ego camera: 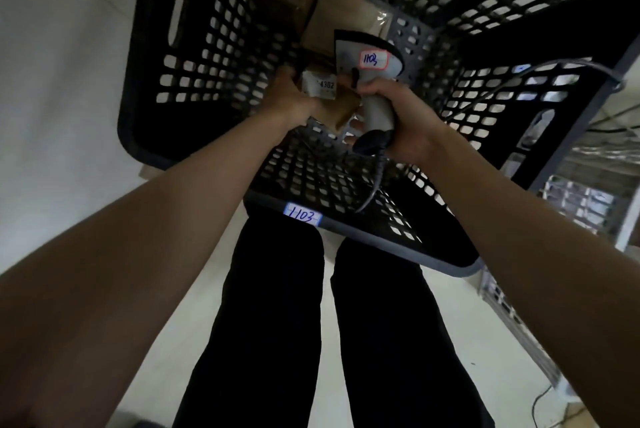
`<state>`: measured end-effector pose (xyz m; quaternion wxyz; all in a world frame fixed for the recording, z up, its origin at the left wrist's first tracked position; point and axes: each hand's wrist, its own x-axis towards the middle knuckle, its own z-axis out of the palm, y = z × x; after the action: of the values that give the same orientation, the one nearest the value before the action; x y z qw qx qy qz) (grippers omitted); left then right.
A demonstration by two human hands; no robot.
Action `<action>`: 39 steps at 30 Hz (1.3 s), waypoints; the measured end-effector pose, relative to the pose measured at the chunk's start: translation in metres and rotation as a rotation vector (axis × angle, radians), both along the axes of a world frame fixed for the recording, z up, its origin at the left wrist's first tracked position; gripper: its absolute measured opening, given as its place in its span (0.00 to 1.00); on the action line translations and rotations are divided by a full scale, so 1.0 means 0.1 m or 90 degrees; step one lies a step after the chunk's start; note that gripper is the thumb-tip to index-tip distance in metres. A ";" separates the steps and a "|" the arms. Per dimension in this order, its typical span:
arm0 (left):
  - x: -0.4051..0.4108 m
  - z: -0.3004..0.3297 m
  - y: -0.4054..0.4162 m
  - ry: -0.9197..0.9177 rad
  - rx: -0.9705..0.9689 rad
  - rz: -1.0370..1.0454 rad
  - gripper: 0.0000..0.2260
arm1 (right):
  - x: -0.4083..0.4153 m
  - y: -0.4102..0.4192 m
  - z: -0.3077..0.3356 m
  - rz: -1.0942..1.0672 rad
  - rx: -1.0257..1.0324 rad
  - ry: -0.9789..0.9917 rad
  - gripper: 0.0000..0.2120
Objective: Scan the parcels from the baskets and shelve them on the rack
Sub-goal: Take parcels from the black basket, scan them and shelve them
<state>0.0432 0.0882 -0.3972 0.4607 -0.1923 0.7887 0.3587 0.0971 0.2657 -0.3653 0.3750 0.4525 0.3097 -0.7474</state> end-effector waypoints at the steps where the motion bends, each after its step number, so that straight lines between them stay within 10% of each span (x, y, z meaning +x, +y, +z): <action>1: 0.00 -0.02 -0.01 -0.015 0.005 0.020 0.27 | 0.01 -0.02 -0.02 -0.007 0.002 -0.001 0.11; 11: 0.16 0.50 -0.10 -0.022 -0.002 0.062 0.33 | 0.18 0.04 0.47 -0.024 -0.062 -0.003 0.19; 21: 0.31 2.19 -0.14 0.075 0.015 0.193 0.12 | 0.31 0.19 2.12 0.040 -0.112 0.057 0.12; 30: 0.70 4.26 -0.09 0.094 -0.057 0.034 0.41 | 0.46 0.25 4.11 0.102 -0.106 0.083 0.16; 39: 1.25 5.76 -0.25 0.159 -0.047 0.209 0.32 | 0.83 0.04 5.56 0.165 -0.072 0.200 0.12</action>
<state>0.1680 0.0632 0.1787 0.2875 -0.2888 0.8105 0.4207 0.1797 0.2694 0.1908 0.4397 0.2648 0.3777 -0.7706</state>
